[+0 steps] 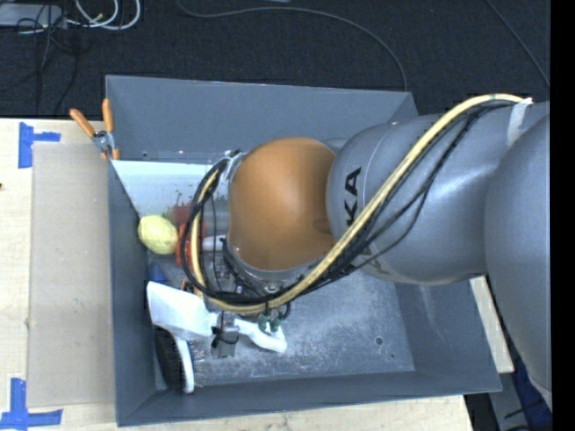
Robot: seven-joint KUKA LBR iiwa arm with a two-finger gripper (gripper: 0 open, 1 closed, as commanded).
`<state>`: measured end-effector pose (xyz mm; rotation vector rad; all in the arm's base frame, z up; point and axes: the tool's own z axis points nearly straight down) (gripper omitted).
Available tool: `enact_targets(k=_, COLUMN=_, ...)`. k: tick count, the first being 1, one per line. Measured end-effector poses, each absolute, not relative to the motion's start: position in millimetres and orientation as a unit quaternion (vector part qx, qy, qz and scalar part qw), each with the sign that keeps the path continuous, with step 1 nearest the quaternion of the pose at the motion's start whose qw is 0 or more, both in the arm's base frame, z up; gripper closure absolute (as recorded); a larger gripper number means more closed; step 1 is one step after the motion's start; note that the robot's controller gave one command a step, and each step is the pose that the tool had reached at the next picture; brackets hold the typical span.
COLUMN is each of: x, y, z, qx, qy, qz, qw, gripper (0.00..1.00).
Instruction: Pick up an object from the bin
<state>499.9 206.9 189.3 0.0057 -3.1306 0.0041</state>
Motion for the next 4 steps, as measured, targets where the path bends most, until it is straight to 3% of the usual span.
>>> enact_targets(k=1, x=501.9, y=206, z=194, qx=-0.001, qy=-1.000, qz=0.000, qw=0.001, gripper=0.00)
enact_targets(k=2, x=490.5, y=190, z=152, qx=0.004, qy=-1.000, qz=-0.001, qw=0.001, gripper=0.00)
enact_targets(k=3, x=497.2, y=170, z=126, qx=0.003, qy=-1.000, qz=0.002, qw=0.007, gripper=0.00)
enact_targets(k=4, x=503.2, y=162, z=188, qx=0.005, qy=-1.000, qz=0.001, qw=0.005, gripper=0.00)
